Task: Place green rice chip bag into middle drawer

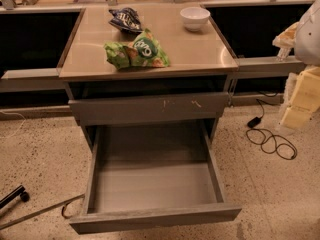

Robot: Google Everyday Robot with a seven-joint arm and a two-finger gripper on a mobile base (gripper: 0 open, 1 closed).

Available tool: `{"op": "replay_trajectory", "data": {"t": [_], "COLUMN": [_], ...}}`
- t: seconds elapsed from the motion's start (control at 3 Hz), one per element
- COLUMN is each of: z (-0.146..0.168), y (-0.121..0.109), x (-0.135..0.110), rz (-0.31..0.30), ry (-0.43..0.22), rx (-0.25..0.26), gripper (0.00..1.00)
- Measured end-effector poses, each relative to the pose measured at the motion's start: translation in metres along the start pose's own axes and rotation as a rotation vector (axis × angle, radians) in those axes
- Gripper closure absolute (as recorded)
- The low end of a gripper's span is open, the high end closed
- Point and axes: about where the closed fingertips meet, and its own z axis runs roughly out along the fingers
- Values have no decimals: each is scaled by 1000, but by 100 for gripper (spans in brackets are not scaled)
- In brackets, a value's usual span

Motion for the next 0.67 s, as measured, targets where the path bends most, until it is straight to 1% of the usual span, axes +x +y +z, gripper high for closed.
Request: {"op": "replay_trajectory", "data": {"t": [0.33, 0.67], "z": [0, 13], "y": [0, -4], "x": [0, -5], "rz": [0, 6], "ry": [0, -3], "rx": [0, 18], "gripper": [0, 0]}}
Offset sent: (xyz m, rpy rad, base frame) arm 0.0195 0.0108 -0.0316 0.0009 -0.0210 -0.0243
